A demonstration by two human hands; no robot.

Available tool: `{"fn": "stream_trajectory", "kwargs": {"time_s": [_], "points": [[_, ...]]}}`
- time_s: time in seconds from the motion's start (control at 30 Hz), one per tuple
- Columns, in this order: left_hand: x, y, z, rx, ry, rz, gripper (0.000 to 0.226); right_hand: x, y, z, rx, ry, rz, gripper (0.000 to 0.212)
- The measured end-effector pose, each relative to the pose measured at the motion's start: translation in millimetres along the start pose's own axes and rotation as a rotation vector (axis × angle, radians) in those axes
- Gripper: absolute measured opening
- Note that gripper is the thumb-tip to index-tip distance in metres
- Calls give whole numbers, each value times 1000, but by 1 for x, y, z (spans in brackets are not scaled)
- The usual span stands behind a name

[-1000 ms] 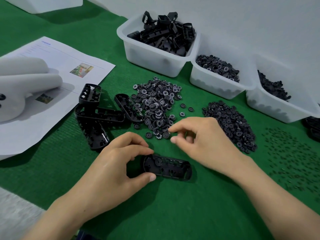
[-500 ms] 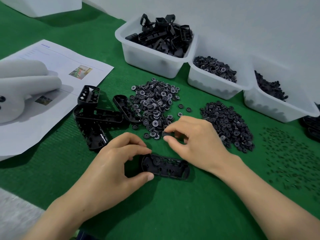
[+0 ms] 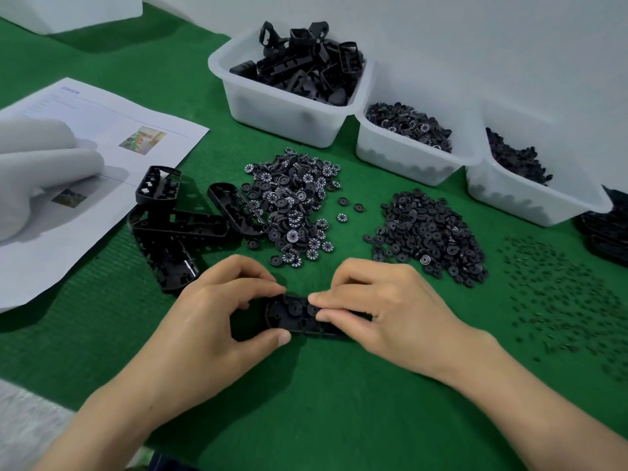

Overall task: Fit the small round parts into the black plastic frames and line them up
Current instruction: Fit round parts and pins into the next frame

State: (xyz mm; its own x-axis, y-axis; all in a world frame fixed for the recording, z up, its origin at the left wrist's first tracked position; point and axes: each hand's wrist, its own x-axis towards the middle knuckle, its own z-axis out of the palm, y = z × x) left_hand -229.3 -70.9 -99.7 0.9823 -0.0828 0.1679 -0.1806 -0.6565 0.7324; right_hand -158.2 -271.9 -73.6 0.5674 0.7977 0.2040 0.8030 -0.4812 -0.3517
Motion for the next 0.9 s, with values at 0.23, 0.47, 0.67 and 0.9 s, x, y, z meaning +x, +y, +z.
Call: {"fn": "stream_trajectory", "kwargs": {"time_s": [0.23,0.47,0.67,0.9], "points": [[0,0,-1,-1,4,6,49,-2,0,0,-112,-10,-82,15],[1,1,-1,-6,-2,5,47,1,-1,-1,-179,-41,-143,13],[0,0,0,3,1,4,49,14,5,-9,37,-80,80,22],[-1,-1,0,15,1,0,52,41,15,6,-73,-22,220,20]]}}
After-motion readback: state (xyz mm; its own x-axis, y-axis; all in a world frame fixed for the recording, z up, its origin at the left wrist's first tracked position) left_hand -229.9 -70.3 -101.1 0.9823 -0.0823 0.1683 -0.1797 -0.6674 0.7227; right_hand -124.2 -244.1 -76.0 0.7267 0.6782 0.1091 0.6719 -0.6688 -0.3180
